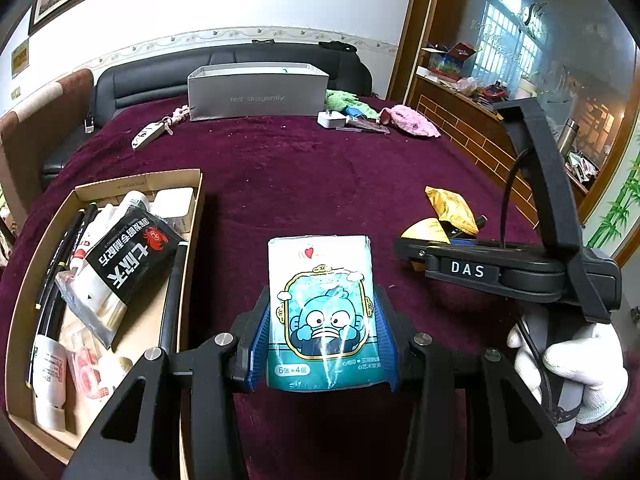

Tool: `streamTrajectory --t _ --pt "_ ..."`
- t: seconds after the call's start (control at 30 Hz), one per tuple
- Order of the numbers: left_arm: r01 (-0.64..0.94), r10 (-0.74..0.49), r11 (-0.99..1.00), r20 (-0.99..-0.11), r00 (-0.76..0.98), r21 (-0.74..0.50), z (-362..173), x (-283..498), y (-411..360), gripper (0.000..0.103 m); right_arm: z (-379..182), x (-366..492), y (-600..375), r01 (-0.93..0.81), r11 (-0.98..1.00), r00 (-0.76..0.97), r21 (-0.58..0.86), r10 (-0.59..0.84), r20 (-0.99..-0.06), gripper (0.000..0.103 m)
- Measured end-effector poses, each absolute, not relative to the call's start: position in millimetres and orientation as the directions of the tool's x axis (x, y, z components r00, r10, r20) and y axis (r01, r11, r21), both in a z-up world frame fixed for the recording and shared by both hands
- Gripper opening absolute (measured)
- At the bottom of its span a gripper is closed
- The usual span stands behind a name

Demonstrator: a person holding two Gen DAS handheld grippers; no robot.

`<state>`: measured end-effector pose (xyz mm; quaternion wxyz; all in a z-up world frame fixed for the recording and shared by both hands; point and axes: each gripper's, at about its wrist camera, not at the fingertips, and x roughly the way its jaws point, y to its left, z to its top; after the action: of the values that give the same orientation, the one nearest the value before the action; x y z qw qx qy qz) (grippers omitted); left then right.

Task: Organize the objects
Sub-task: 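Carry the tissue pack and tape roll over the cardboard box and lower them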

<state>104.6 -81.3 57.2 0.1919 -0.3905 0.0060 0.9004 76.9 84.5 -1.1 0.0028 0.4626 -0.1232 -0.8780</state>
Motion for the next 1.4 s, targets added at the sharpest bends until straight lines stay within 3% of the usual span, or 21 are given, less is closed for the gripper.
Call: streamTrajectory --t 0.7,1.4 --pt "-0.3 0.337 -0.938 -0.666 -0.665 -0.175 69 132 -131 0.04 35 118 35 0.01 -0.96 -0.605 0.281 -0.229 -0.763 0.038" --pt "-0.054 0.221 -0.963 -0.655 -0.723 -0.266 54 101 -265 0.041 51 96 -75 0.211 -0.929 -0.533 0.303 -0.369 -0.761 0.038"
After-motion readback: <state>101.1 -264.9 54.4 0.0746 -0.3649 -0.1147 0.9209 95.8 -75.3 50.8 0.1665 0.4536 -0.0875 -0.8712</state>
